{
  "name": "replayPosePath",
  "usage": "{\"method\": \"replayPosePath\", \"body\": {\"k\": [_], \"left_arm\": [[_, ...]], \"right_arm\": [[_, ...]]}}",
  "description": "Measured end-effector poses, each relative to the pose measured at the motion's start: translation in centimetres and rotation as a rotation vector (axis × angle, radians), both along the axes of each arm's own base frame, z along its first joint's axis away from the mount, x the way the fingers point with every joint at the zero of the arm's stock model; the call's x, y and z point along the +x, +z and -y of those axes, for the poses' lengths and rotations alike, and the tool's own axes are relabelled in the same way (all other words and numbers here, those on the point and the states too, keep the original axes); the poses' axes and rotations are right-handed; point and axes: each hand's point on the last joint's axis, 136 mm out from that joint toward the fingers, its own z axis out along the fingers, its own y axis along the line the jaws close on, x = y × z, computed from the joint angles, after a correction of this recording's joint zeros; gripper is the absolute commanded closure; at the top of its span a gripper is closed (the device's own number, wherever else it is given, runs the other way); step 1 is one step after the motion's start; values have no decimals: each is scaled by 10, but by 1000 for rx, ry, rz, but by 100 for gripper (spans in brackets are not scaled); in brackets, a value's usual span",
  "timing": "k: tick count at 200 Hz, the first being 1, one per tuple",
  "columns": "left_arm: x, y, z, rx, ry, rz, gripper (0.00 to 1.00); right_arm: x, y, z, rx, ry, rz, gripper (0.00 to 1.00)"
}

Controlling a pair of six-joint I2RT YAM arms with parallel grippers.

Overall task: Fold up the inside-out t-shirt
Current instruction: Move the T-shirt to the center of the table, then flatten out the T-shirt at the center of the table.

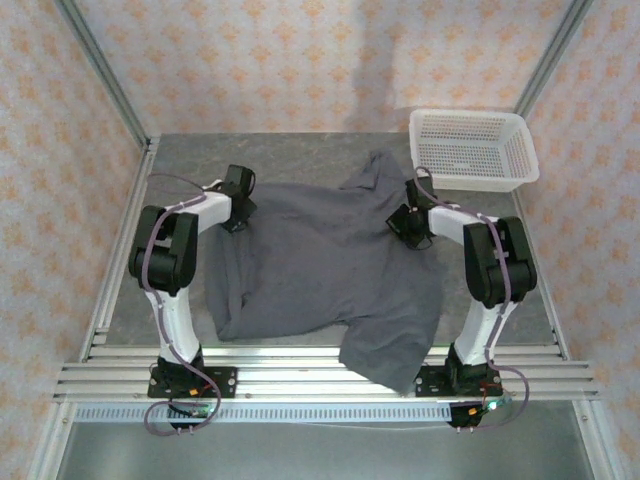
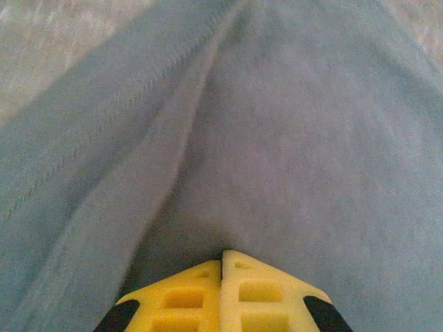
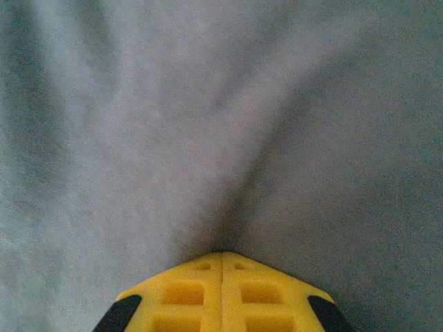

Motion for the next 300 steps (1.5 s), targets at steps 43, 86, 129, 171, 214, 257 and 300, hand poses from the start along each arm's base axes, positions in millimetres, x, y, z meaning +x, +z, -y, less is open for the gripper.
{"method": "replayPosePath", "body": {"k": [43, 86, 129, 171, 214, 257, 300], "left_arm": [[49, 2, -38, -2, 85, 60, 100], [72, 7, -77, -48, 144, 111, 96], [43, 76, -75, -79, 105, 242, 73], [-26, 261, -13, -43, -103, 611, 71], [-121, 268, 62, -52, -364, 656, 65], [-159, 167, 72, -24, -450, 346, 64], [-171, 148, 64, 6, -448, 264, 62]], "right_arm": [[59, 3, -28, 67, -12, 108, 100], [97, 12, -38, 77, -7, 161, 100], [69, 78, -29, 51, 36, 250, 88], [-40, 172, 12, -24, 19, 454, 76], [-170, 89, 26, -60, 94, 225, 69], [-246, 39, -3, -95, 293, -58, 62], [-298, 5, -18, -150, 417, -229, 55]]}}
